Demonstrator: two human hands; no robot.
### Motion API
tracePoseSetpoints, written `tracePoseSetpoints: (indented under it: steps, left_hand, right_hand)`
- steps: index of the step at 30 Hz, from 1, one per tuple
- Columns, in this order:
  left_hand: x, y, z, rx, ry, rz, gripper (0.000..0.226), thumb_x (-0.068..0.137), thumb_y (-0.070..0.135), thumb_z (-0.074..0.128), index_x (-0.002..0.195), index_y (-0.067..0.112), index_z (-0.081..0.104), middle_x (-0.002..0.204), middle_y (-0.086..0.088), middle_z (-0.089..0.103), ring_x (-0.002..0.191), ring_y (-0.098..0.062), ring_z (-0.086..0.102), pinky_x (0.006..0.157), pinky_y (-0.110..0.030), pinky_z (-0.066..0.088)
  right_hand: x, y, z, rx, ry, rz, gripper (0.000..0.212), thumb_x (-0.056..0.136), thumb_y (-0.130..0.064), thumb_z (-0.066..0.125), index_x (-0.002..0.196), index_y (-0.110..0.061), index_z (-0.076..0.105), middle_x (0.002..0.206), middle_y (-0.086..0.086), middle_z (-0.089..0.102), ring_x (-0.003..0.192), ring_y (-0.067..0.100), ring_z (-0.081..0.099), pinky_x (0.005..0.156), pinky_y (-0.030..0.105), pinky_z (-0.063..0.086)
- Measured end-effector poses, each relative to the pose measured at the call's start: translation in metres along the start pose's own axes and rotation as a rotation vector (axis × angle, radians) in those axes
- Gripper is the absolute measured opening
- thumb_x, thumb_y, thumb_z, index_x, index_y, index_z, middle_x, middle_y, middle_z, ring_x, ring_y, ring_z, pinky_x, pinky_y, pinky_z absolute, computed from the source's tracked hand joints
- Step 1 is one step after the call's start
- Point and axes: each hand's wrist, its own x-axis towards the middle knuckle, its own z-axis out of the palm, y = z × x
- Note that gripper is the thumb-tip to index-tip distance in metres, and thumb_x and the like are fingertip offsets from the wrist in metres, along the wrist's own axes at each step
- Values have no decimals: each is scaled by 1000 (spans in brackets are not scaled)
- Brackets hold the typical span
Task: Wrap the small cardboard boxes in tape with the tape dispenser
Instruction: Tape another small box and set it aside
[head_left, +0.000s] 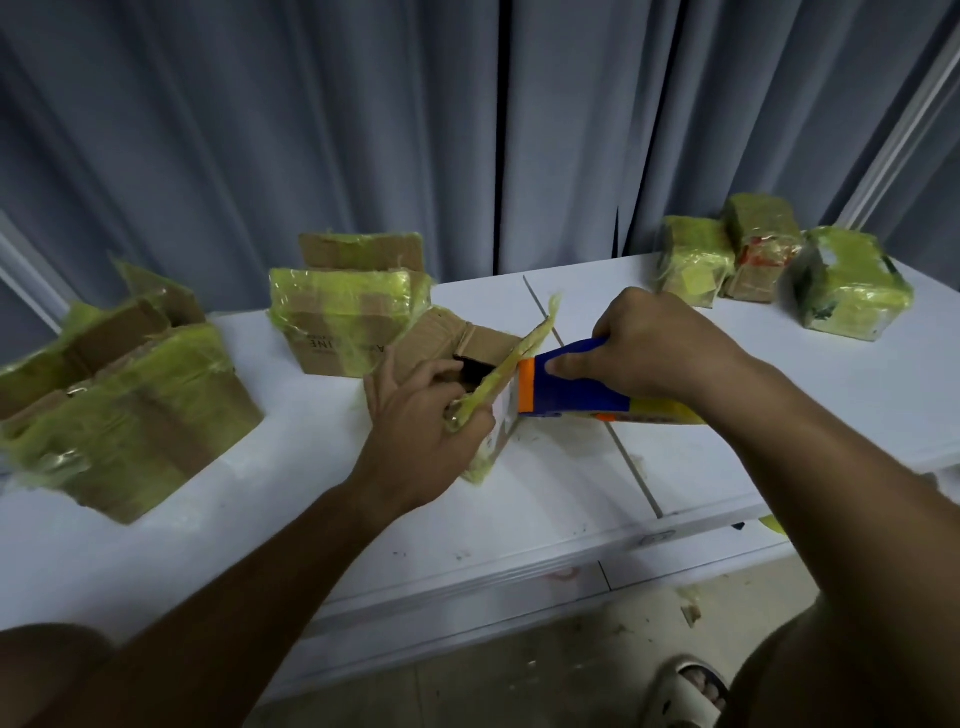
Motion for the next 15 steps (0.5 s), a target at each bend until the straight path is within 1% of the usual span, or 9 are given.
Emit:
tracePoseSetpoints:
  steps: [3, 4, 5, 6, 8, 9, 10, 12, 15]
  left_hand:
    - [-2, 8, -7, -86, 35, -21, 48, 76, 54, 42, 90, 20, 71, 135, 5, 51, 136, -4, 19, 119, -54, 5]
    - [-3, 9, -9, -113, 41, -46, 44, 76, 51, 45, 96, 20, 69, 139, 1, 46, 135, -3, 16, 120, -54, 7]
    - [-3, 9, -11, -143, 38, -87, 41, 76, 47, 50, 105, 23, 66, 144, 0, 40, 137, -6, 14, 120, -52, 10]
    - [-3, 8, -13, -177, 29, -142, 45, 74, 44, 53, 115, 26, 60, 147, -1, 34, 141, -13, 13, 119, -49, 15]
    - [0, 4, -18, -238, 12, -270, 67, 69, 44, 56, 133, 27, 45, 150, -1, 28, 142, -26, 18, 114, -45, 25]
    - [1, 2, -21, -258, 9, -323, 76, 67, 44, 57, 138, 25, 39, 149, -2, 29, 140, -28, 22, 113, -44, 28]
    - [2, 0, -23, -276, 1, -366, 84, 65, 45, 58, 142, 25, 34, 148, -2, 31, 138, -28, 24, 112, -43, 29]
    - [3, 0, -25, -290, -38, -427, 92, 62, 46, 58, 147, 26, 28, 147, -1, 35, 140, -26, 20, 111, -38, 25]
    - [4, 4, -28, -203, -84, -475, 96, 60, 52, 57, 148, 33, 23, 148, 0, 35, 142, -28, 13, 115, -45, 19]
  right_hand:
    - [2, -5, 1, -22, 3, 2, 58, 77, -69, 73, 101, -17, 61, 93, 3, 59, 89, 23, 59, 64, 33, 45]
    - [2, -6, 1, -25, 3, 5, 59, 76, -69, 73, 101, -17, 60, 95, 4, 60, 90, 23, 59, 65, 33, 45]
    - [3, -6, 2, -26, 3, 9, 59, 76, -70, 73, 101, -18, 60, 97, 4, 60, 90, 23, 59, 66, 34, 46]
    - [3, -6, 2, -27, 4, 13, 59, 75, -70, 73, 101, -18, 60, 97, 5, 60, 91, 23, 59, 66, 34, 46]
    - [2, -7, 2, -32, 7, 15, 60, 75, -70, 73, 99, -17, 59, 96, 5, 59, 91, 24, 59, 67, 35, 46]
    - [2, -8, 2, -33, 8, 14, 60, 75, -70, 73, 100, -17, 59, 96, 5, 58, 91, 24, 59, 67, 35, 46]
    - [1, -9, 2, -31, 8, 13, 60, 76, -69, 73, 101, -17, 58, 96, 5, 58, 92, 25, 59, 68, 35, 47]
    - [-1, -11, 2, -30, 9, 14, 60, 76, -68, 73, 102, -17, 54, 97, 4, 56, 93, 24, 59, 69, 35, 49]
    - [-2, -11, 3, -34, 11, 15, 59, 77, -68, 73, 101, -17, 55, 89, 2, 54, 89, 23, 58, 65, 33, 46]
